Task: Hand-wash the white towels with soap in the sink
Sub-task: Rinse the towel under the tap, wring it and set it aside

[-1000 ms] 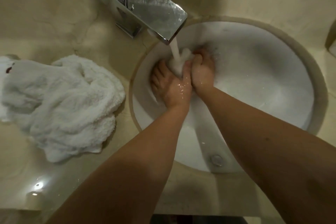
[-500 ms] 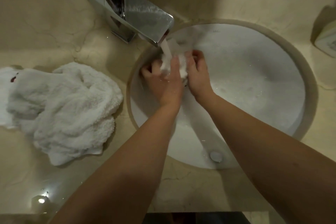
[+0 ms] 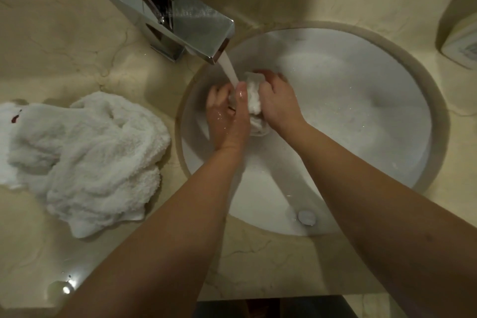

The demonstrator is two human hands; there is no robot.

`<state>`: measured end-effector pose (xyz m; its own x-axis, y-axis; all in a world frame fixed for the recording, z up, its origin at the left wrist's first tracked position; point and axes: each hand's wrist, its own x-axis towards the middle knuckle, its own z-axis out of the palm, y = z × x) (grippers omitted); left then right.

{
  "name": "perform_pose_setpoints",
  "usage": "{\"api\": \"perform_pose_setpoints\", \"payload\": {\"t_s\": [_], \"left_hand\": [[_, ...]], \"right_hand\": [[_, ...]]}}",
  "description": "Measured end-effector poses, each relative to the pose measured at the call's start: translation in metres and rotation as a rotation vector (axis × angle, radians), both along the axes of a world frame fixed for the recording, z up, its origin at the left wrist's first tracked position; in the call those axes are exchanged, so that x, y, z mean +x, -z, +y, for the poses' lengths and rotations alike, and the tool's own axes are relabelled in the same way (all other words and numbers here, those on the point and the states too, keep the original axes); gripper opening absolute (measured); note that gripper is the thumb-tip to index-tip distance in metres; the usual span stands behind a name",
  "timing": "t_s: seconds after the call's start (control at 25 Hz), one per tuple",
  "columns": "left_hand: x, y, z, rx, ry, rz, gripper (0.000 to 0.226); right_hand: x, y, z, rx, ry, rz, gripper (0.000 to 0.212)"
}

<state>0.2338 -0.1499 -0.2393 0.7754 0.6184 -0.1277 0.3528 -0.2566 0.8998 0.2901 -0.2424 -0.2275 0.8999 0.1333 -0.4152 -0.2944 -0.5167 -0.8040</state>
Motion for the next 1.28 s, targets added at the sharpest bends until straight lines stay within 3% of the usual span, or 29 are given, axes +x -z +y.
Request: {"api": "perform_pose_setpoints", "payload": {"t_s": [0.12, 0.2, 0.28, 0.44, 0.52, 0.6, 0.64, 0.72, 0.76, 0.84, 0.92, 1.0, 1.12, 1.28], "left_hand": [[0.003, 0.001, -0.008, 0.062, 0.004, 0.029, 0.051], [0.005, 0.007, -0.006, -0.122, -0.055, 0.024, 0.044], [0.008, 0.013, -0.002, -0.308, -0.105, 0.050, 0.034], [0.010, 0.023, -0.001, -0.350, -0.105, 0.051, 0.034], [0.010, 0.035, -0.003, -0.456, -0.106, 0.016, 0.022], [0.012, 0.045, -0.005, -0.547, -0.125, -0.006, 0.025], [0.016, 0.043, -0.005, -0.519, -0.190, -0.035, 0.031], [0.002, 0.059, -0.008, -0.164, -0.088, -0.113, 0.045], [0.005, 0.058, -0.010, -0.194, -0.071, -0.096, 0.057], [0.017, 0.054, -0.018, 0.068, -0.058, 0.053, 0.071], [0.022, 0.054, -0.013, 0.211, 0.024, 0.176, 0.075], [0.025, 0.055, -0.010, 0.260, 0.106, 0.207, 0.073], [0.032, 0.059, -0.011, 0.260, 0.003, 0.276, 0.063], [0.036, 0.060, -0.015, 0.392, -0.008, 0.265, 0.058]], "right_hand": [[-0.001, -0.006, 0.008, 0.132, 0.056, 0.019, 0.043], [-0.008, -0.005, 0.014, 0.199, 0.080, 0.008, 0.049], [-0.015, 0.003, 0.021, 0.136, 0.075, -0.015, 0.061], [-0.021, 0.014, 0.027, -0.012, 0.156, -0.035, 0.078], [-0.017, 0.018, 0.025, -0.020, 0.151, -0.038, 0.062], [-0.011, 0.021, 0.023, -0.028, 0.142, -0.018, 0.040], [-0.007, 0.025, 0.022, -0.042, 0.146, -0.014, 0.037], [0.000, 0.033, 0.019, -0.085, 0.119, -0.018, 0.042], [0.004, 0.038, 0.018, -0.129, 0.076, -0.037, 0.042], [0.014, 0.046, 0.014, -0.222, -0.069, -0.123, 0.032], [0.022, 0.048, 0.015, -0.252, -0.123, -0.171, 0.028], [0.028, 0.047, 0.015, -0.257, -0.117, -0.139, 0.033], [0.032, 0.047, 0.015, -0.179, -0.078, -0.212, 0.042], [0.045, 0.053, 0.015, -0.251, -0.128, -0.143, 0.027]]}}
